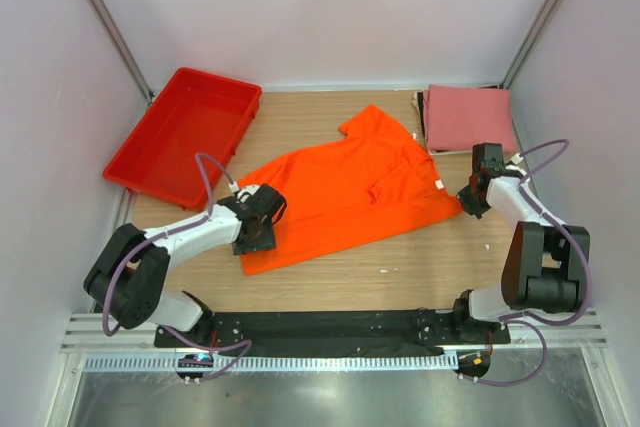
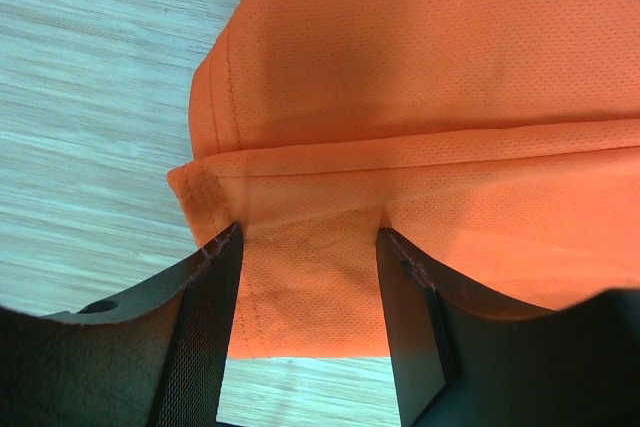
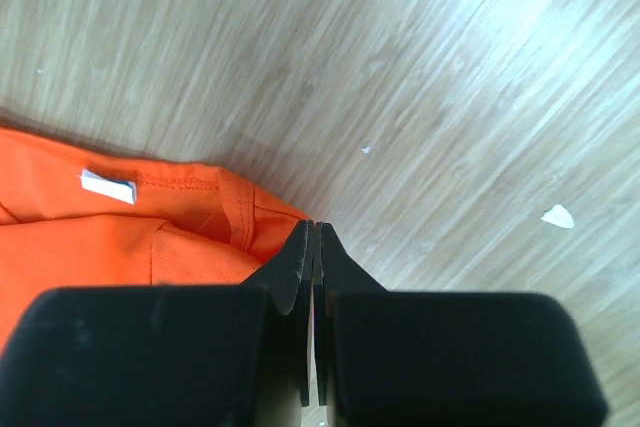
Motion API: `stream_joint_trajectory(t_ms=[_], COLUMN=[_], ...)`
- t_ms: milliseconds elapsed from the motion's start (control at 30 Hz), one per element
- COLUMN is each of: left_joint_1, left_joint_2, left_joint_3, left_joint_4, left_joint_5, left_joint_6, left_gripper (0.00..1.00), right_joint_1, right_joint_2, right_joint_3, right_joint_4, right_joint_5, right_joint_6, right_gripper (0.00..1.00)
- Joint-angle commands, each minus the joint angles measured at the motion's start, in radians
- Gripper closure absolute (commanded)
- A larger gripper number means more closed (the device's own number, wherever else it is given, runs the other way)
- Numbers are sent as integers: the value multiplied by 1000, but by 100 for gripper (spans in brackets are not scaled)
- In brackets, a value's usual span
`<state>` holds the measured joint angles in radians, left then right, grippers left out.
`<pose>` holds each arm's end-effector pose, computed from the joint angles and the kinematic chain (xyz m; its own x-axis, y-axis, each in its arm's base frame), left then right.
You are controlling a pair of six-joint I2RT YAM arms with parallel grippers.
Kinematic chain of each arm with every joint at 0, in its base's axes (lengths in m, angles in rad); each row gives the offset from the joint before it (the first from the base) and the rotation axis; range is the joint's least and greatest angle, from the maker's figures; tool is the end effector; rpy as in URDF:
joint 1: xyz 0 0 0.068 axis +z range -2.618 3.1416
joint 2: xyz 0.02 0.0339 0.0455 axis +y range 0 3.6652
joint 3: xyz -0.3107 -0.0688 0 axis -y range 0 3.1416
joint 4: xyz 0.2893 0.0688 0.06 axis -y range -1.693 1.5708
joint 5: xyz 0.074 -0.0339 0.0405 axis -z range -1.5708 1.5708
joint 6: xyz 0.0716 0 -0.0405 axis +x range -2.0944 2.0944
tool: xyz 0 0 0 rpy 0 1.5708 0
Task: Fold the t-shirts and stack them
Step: Fold the tshirt
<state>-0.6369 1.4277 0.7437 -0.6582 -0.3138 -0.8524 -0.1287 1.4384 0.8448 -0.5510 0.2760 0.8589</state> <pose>0.2302 -0.1428 0.1463 -0.8989 -0.2258 -0.3755 -0.2542 0.9668 0.0273 0.3063 -0.0593 0.1793 -0.4118 0.7878 -0.4579 0.8374 0.5254 0.1509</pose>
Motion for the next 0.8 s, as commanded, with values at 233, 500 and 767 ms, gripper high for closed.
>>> stream_joint_trajectory(t_ms=[233,500,767], left_joint_1=[-26,-33,-33], left_joint_2=[-19,-114,-116], left_joint_3=[-4,63,138], left_joint_4=[-54,-69,32], left_joint_5=[-31,106,255], left_joint_6=[10,41,88], left_gripper=[42,37,34], right_joint_1=[-20,-19,15], right_joint_2=[-3,24,-30], right_joint_3=[7,118,194], right_joint_4=[-49,-125,-127], right_joint_5=[74,69,-71], right_joint_6=[-64,-115,-110], right_gripper=[99,86,75])
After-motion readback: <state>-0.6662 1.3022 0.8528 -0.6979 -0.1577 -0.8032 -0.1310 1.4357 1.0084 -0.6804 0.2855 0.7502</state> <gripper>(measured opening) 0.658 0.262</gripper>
